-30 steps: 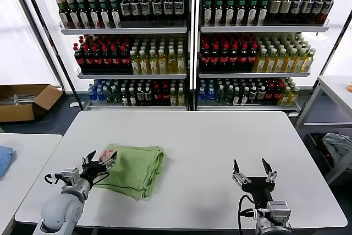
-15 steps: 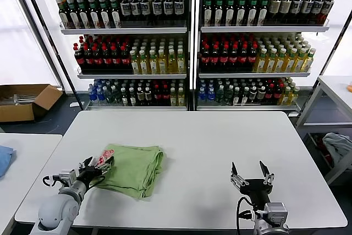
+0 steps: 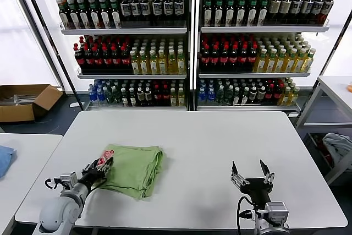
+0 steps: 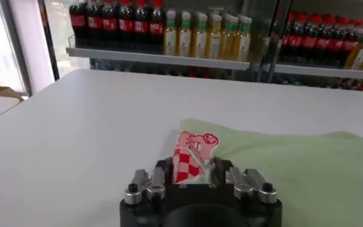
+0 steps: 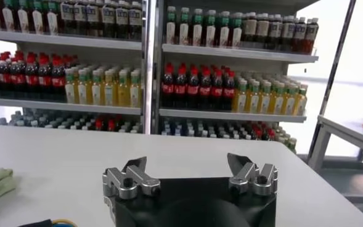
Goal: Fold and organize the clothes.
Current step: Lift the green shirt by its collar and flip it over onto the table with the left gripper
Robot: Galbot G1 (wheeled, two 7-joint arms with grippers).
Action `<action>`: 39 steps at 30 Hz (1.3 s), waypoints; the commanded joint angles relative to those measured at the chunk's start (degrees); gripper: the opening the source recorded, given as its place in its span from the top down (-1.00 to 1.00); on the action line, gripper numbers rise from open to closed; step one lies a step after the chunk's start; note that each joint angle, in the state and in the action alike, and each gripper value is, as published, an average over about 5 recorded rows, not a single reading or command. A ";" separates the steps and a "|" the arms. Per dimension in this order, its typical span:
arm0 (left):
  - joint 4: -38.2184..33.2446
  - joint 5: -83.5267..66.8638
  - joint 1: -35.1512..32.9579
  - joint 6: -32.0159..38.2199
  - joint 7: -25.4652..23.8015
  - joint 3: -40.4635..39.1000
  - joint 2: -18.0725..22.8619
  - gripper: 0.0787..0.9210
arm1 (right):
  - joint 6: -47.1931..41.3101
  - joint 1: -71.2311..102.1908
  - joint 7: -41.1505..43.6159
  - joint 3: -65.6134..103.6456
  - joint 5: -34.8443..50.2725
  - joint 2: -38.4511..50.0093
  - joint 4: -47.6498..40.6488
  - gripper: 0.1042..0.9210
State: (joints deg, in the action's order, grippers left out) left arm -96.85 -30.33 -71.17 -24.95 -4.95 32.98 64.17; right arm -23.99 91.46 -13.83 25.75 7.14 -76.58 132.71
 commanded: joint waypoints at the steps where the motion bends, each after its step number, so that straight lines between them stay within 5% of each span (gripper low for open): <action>1: -1.86 -0.77 -0.53 -0.35 -1.02 -0.15 0.18 0.25 | 0.01 -0.12 -0.04 0.05 -0.02 -0.12 0.07 -0.76; 11: -2.00 -0.29 -1.13 0.96 -0.87 0.90 0.25 0.87 | 0.56 -0.45 -0.39 0.30 0.33 -0.04 -0.47 -0.76; 18: -2.96 -0.39 -0.92 2.30 1.68 7.09 -2.84 0.90 | 0.06 -1.76 -0.81 0.46 1.16 0.72 -0.37 -0.76; 32: 5.98 -4.79 0.20 2.33 3.11 23.98 -23.88 0.90 | -0.15 -4.34 -1.16 -0.04 3.22 1.44 -1.18 -0.76; 39: -4.06 -1.92 -1.66 0.83 3.23 17.96 -18.82 0.90 | 0.07 -4.19 -1.25 -0.25 3.24 0.69 -1.68 -0.76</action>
State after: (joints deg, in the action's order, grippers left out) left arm -95.41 -33.22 -71.99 -23.45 -2.21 50.77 47.62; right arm -23.96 87.58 -15.04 25.46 10.13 -75.72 131.19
